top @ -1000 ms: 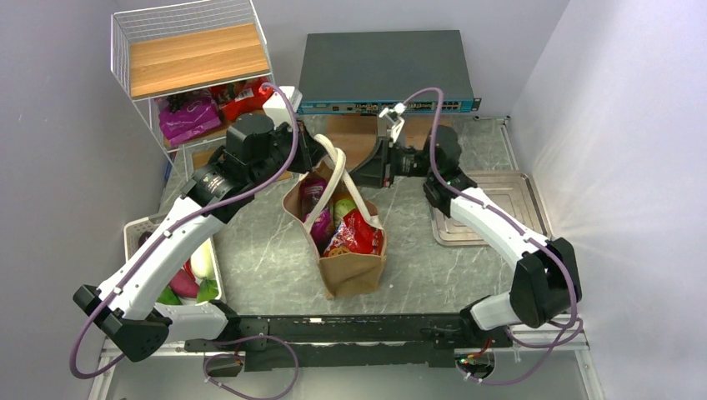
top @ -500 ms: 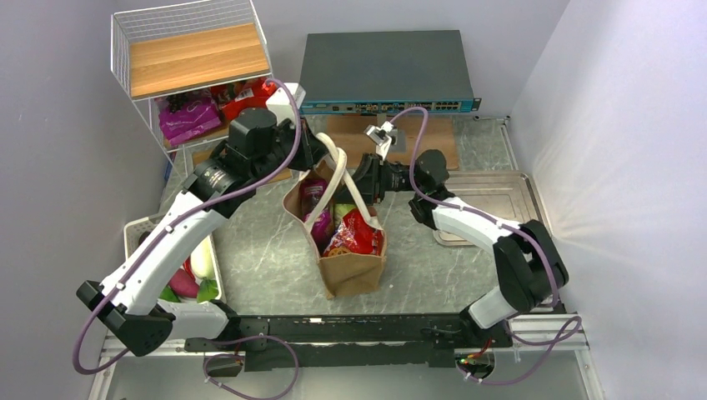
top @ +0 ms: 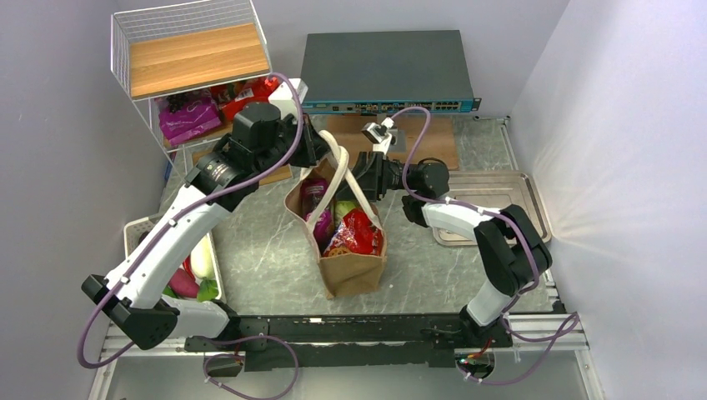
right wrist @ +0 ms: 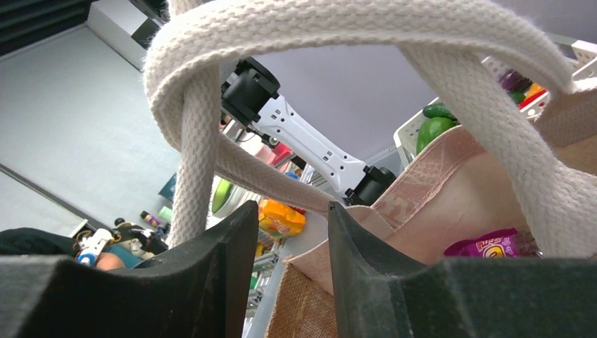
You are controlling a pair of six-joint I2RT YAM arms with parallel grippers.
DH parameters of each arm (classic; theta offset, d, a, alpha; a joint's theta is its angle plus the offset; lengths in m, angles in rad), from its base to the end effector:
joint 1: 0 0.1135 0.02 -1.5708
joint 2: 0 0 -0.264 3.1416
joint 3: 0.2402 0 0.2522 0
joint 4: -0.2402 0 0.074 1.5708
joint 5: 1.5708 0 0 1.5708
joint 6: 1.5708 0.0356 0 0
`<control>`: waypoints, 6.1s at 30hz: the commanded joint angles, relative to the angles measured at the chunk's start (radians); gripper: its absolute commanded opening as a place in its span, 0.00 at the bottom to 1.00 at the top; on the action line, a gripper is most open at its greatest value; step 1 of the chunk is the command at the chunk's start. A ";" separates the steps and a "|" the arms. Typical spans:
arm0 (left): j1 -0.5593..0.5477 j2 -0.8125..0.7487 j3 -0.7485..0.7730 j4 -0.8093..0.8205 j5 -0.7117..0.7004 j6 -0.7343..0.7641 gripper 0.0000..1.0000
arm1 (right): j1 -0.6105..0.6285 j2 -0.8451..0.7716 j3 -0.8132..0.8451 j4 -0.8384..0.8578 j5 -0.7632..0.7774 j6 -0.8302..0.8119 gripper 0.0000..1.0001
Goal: Place the food into the grocery bag and tie it
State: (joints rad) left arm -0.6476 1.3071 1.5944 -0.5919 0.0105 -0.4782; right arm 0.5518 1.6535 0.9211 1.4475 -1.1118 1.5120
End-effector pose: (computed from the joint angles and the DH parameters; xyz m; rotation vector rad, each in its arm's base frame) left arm 0.2180 -0.1654 0.4625 0.1726 1.9437 -0.7728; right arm 0.2659 0.2011 0.3163 -0.7320 1.4868 2.1583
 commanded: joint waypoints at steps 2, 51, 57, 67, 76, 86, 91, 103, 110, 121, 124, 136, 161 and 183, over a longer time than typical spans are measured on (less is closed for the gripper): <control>0.001 -0.024 0.069 0.132 0.005 -0.060 0.00 | 0.024 -0.087 0.025 0.168 0.044 -0.060 0.45; 0.020 -0.008 0.150 0.017 -0.004 0.033 0.00 | 0.308 -0.198 0.050 -0.269 0.553 -0.639 0.84; 0.025 0.010 0.168 0.017 -0.001 0.013 0.00 | 0.338 -0.175 0.088 -0.285 0.549 -0.649 0.84; 0.025 -0.033 0.063 0.109 0.007 -0.071 0.00 | 0.360 -0.061 0.179 -0.141 0.623 -0.504 0.81; 0.025 -0.067 0.040 0.118 0.035 -0.038 0.00 | 0.366 0.058 0.275 0.018 0.636 -0.355 0.69; 0.034 -0.075 0.041 0.119 0.048 -0.033 0.00 | 0.371 0.067 0.306 0.033 0.656 -0.327 0.23; 0.039 -0.088 0.010 0.140 0.054 -0.041 0.00 | 0.372 0.033 0.284 -0.015 0.663 -0.355 0.00; 0.042 -0.124 0.023 0.089 0.001 -0.013 0.00 | 0.353 -0.245 0.267 -0.961 0.709 -0.780 0.00; 0.041 -0.160 -0.012 0.085 -0.008 -0.005 0.00 | 0.352 -0.314 0.367 -1.421 0.832 -0.968 0.00; 0.040 -0.173 -0.009 0.027 -0.134 0.013 0.00 | 0.350 -0.354 0.549 -1.905 1.106 -1.159 0.00; 0.041 -0.184 -0.013 0.005 -0.168 0.020 0.00 | 0.344 -0.335 0.615 -2.035 1.205 -1.178 0.00; 0.041 -0.207 -0.017 -0.051 -0.217 0.050 0.00 | 0.328 -0.280 0.766 -2.323 1.484 -1.323 0.00; 0.126 -0.447 -0.275 -0.158 -0.418 -0.103 0.00 | 0.130 -0.266 0.756 -2.442 1.705 -1.235 0.00; 0.129 -0.650 -0.378 0.005 -0.411 0.022 0.00 | -0.093 -0.423 0.579 -2.233 1.649 -1.201 0.00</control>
State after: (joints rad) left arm -0.5716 0.7853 1.1599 -0.6659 -0.1425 -0.5270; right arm 0.6136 1.3109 1.4891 -0.7559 0.1043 0.4038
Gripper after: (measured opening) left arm 0.045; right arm 0.044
